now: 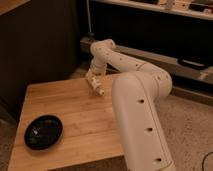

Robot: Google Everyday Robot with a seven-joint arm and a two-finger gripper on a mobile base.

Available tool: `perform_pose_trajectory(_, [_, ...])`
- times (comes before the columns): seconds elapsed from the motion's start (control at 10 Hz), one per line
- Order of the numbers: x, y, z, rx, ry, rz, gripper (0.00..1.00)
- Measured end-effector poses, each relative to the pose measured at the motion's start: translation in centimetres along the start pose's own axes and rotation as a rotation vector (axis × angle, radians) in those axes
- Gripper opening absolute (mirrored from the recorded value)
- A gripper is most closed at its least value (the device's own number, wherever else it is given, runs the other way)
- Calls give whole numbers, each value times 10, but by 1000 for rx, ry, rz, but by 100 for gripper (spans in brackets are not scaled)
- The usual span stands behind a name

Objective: Place the bottle in the ceramic bowl

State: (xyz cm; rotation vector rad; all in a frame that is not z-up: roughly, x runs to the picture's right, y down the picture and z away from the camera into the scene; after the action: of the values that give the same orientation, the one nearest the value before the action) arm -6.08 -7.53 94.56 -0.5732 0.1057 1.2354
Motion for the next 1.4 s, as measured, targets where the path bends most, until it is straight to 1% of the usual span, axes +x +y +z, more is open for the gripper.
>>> perform_pose_trajectory(0.1, [4,-1,9,-11,5,8,65])
perform_pose_trajectory(0.2, [8,-3,16,-36,7,22,65])
perform_pose_trajectory(0.3, [12,-7,26,-48,16,31,65])
perform_pose_trajectory(0.4, [14,-4,37,-54,28,30,65])
perform_pose_trajectory(0.7, [18,-6,57,-52,54,35,65])
perform_pose_trajectory(0.9, [16,-1,70,-46,72,30,65])
perform_pose_trajectory(1.0, [17,0,77,-39,86,33,61])
perform_pose_trajectory(1.1, [18,-1,81,-33,97,37,55])
perform_pose_trajectory(1.2, [20,0,86,-19,117,41,43])
perform_pose_trajectory(1.3, [20,3,88,-11,127,39,34])
perform_pose_trajectory(1.4, [21,9,88,-3,136,30,24])
